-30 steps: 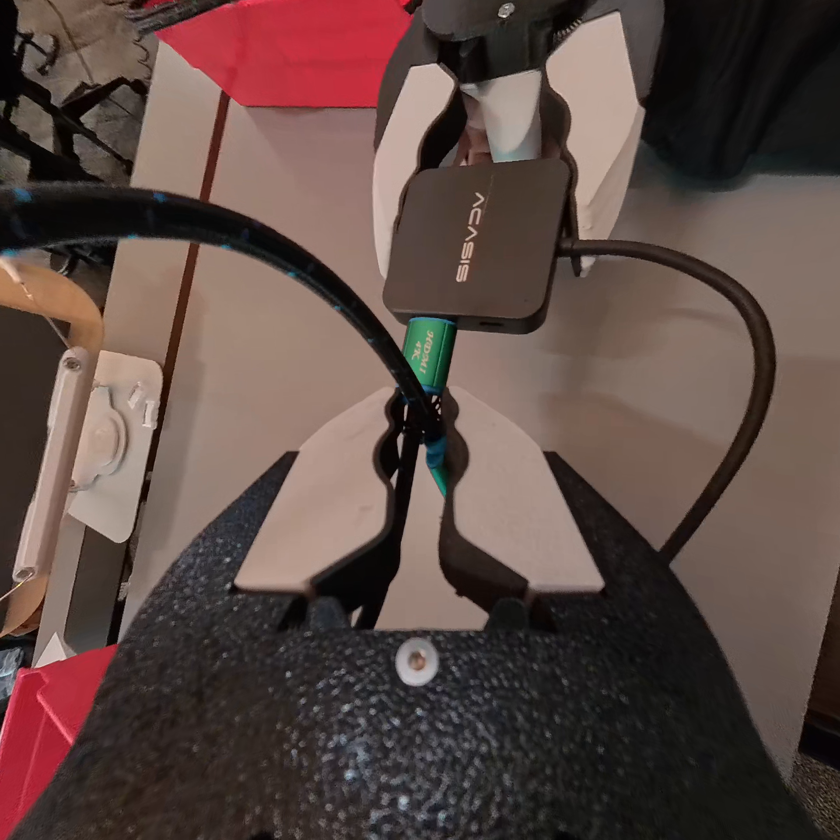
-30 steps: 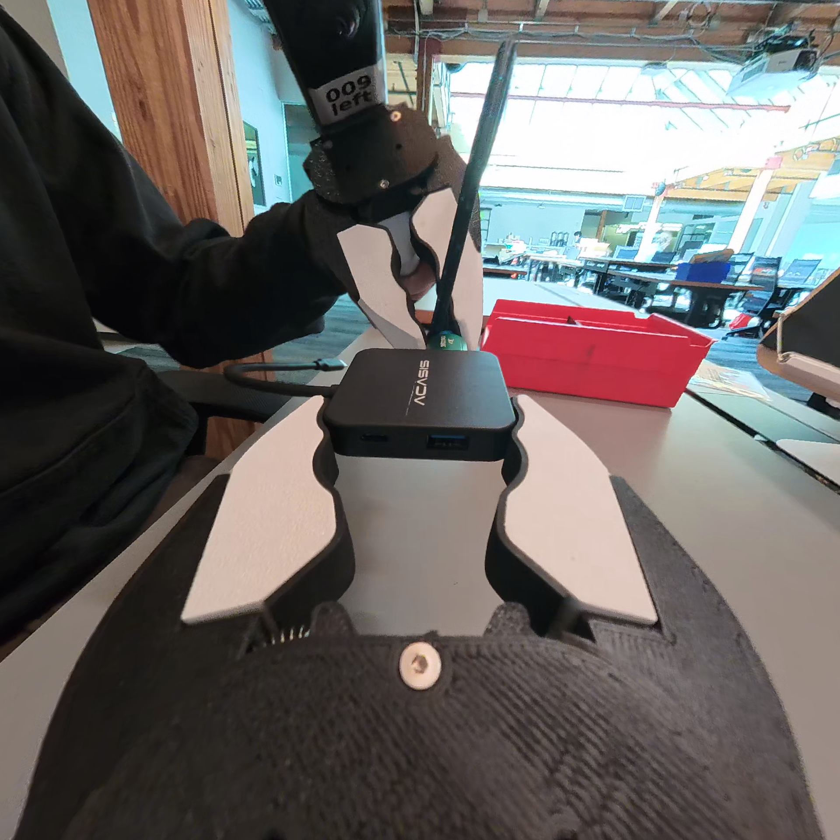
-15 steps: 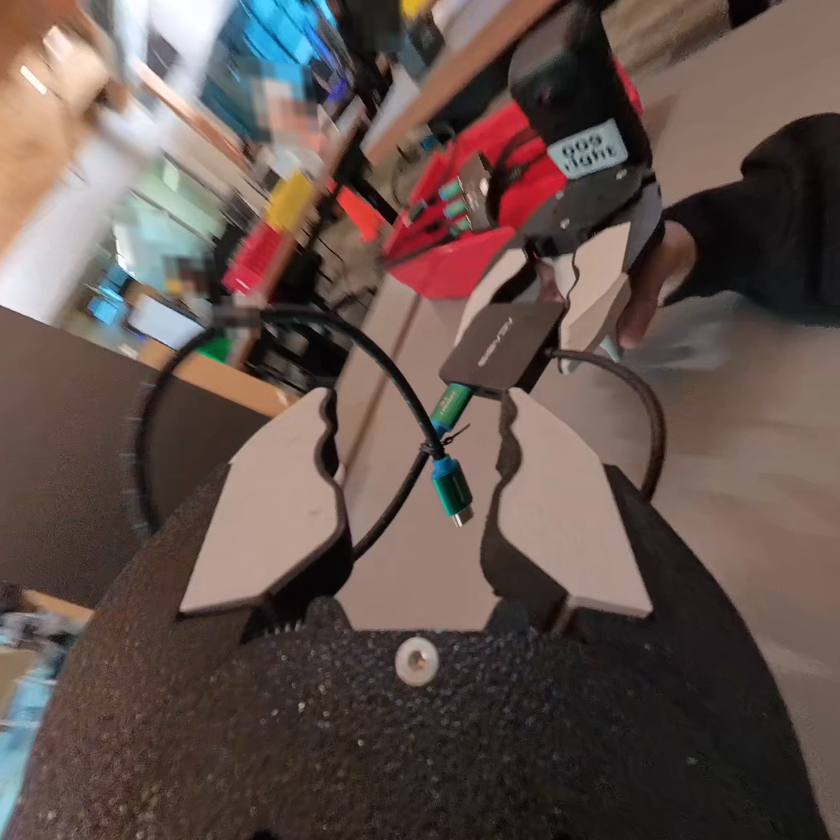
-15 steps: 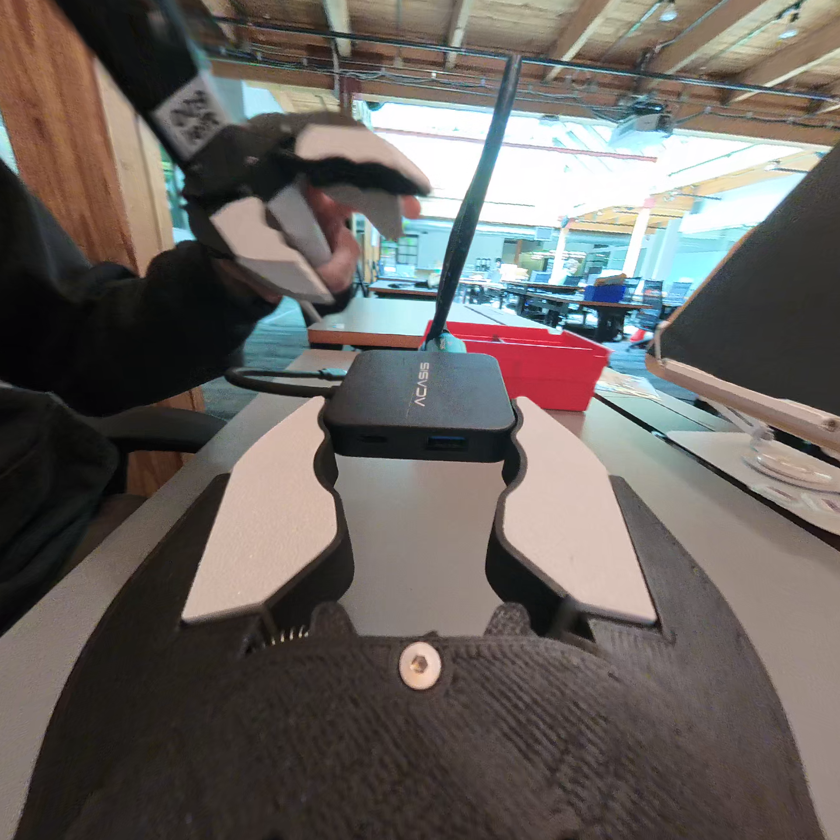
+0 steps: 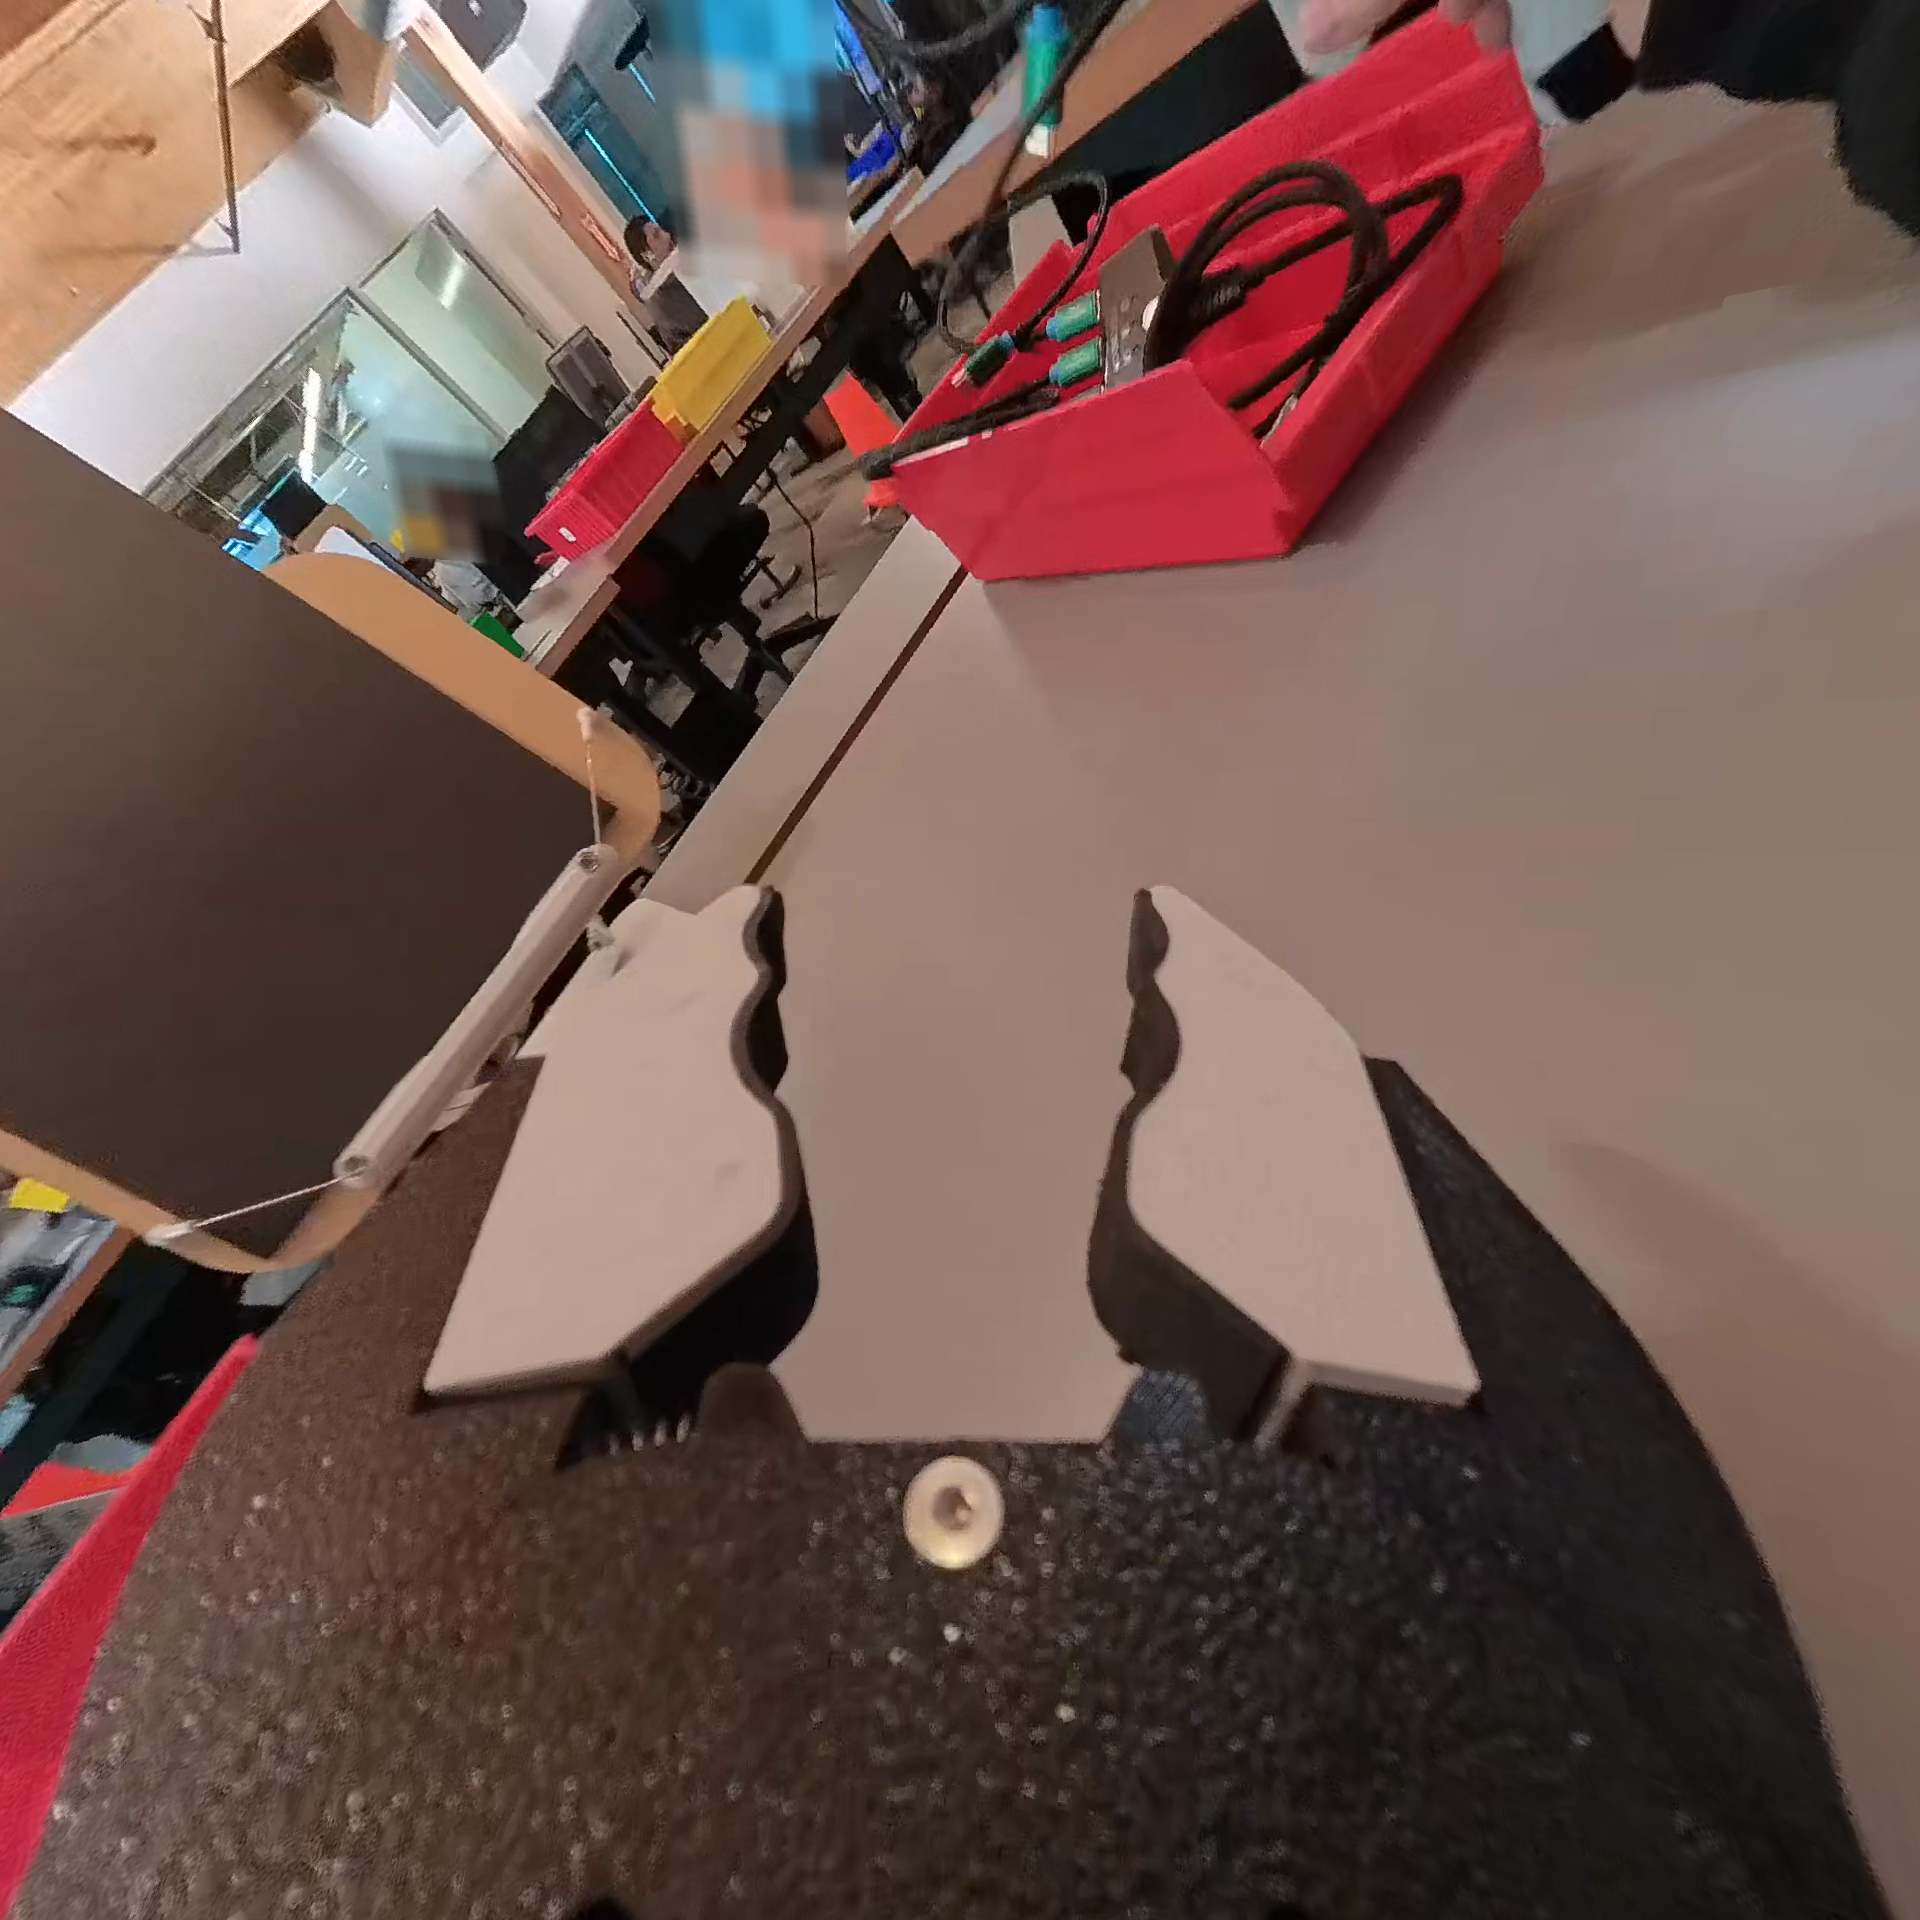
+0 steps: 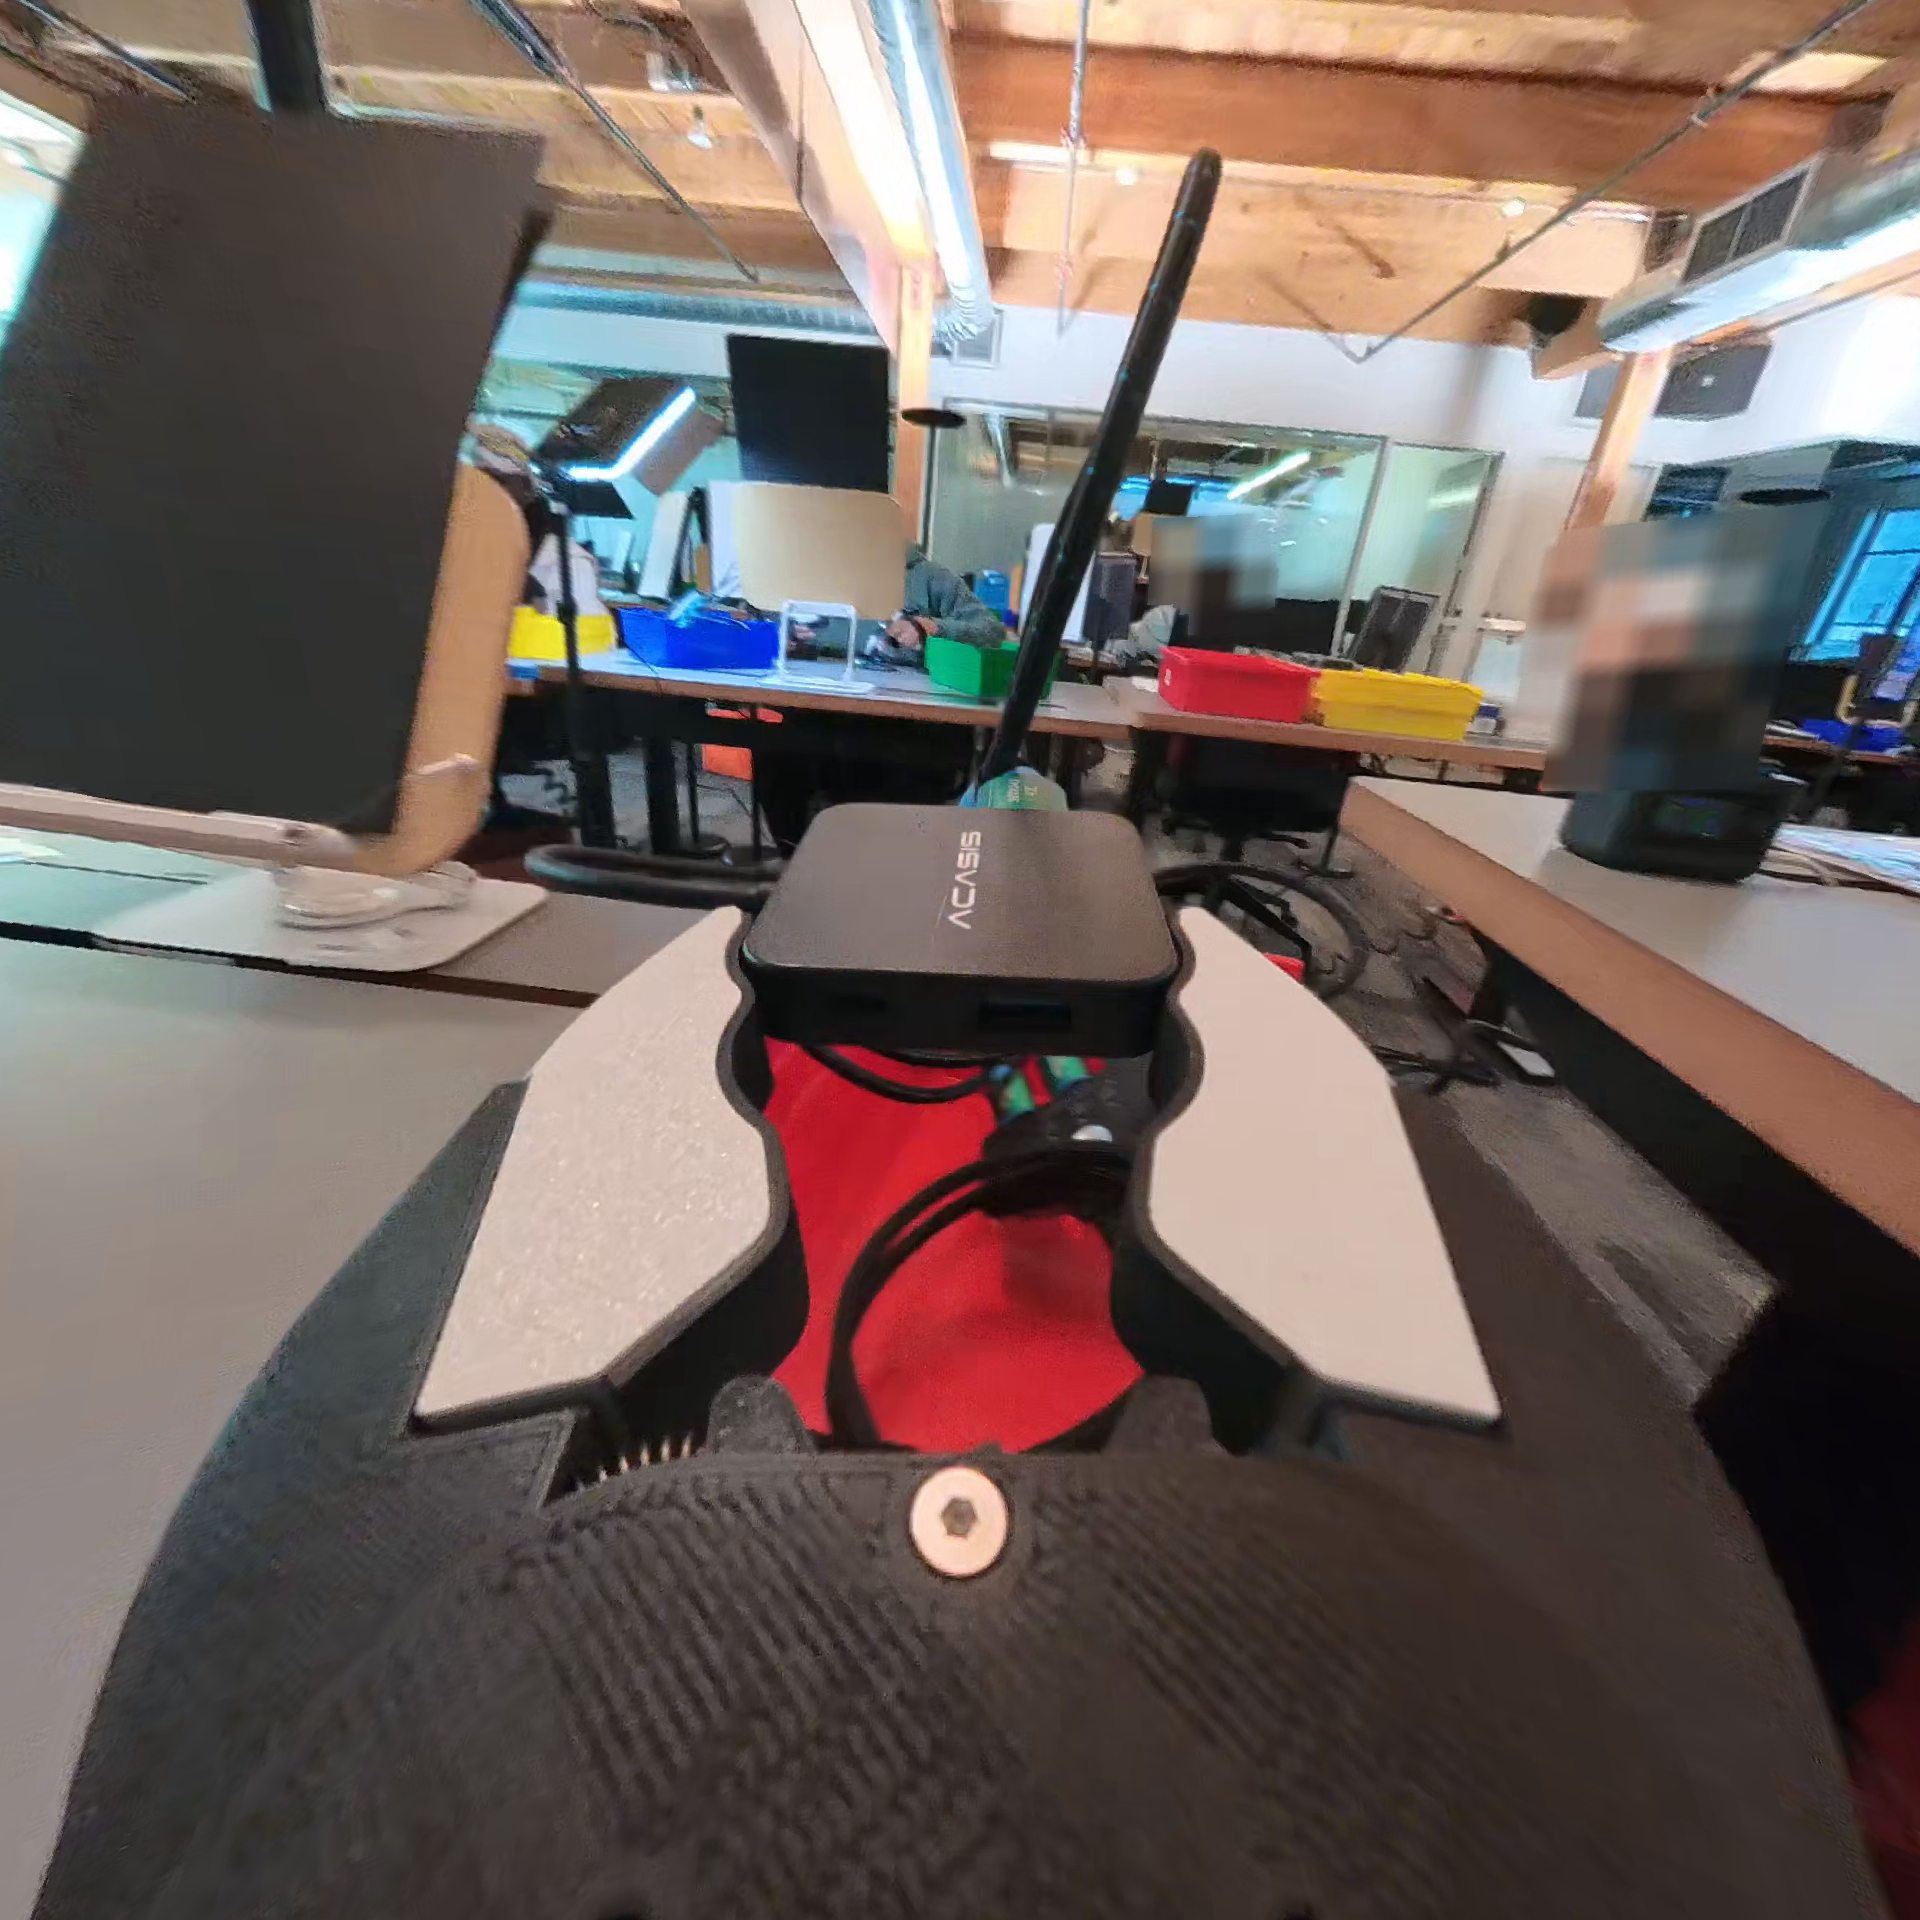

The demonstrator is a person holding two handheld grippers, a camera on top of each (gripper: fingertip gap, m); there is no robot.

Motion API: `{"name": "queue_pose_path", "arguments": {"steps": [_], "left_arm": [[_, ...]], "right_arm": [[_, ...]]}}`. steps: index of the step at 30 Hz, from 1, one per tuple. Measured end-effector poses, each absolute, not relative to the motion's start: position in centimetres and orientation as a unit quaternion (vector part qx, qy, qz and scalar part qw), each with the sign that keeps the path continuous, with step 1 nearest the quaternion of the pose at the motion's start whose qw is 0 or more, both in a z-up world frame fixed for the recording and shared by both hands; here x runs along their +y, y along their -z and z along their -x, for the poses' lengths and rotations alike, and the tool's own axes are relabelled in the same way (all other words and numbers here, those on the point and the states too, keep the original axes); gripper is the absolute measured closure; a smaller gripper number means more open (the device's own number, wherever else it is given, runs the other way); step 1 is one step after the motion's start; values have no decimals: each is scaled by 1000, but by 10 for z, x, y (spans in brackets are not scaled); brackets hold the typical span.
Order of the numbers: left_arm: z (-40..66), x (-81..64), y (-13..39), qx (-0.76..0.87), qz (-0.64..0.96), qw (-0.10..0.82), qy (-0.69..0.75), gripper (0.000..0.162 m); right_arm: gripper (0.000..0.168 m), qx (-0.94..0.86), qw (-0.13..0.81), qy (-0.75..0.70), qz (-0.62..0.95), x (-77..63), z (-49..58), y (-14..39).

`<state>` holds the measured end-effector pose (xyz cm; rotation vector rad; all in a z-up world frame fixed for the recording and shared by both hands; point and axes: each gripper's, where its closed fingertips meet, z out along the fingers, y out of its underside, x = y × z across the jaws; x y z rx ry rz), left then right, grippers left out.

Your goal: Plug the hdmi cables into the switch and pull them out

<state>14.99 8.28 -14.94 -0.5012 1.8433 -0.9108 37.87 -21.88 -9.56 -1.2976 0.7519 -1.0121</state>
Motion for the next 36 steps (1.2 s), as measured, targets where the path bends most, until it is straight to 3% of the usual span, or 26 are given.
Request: {"name": "queue_pose_path", "arguments": {"steps": [4, 7, 9, 10, 16, 22, 26, 36], "left_arm": [[-158, 65, 159, 756, 215, 458, 415, 98], [-160, 57, 168, 765, 218, 440, 416, 98], [-158, 57, 174, 774, 213, 438, 404, 98], [-157, 58, 176, 778, 209, 440, 397, 98], [-154, 61, 182, 780, 222, 416, 411, 98], [-159, 52, 187, 766, 259, 377, 451, 98], [-171, 13, 194, 778, 302, 254, 489, 92], [-305, -98, 132, 795, 375, 104, 466, 73]], "right_arm": [[96, 358, 563, 470, 578, -236, -408, 111], [95, 374, 488, 423, 666, -222, -428, 154], [79, 374, 458, 339, 732, -205, -425, 182], [79, 374, 448, 325, 744, -203, -422, 188], [55, 384, 416, 350, 746, -227, -401, 178], [61, 383, 453, 328, 735, -240, -348, 175], [67, 399, 454, 339, 721, -252, -324, 186], [67, 481, 417, 418, 648, -322, -320, 173]]}}
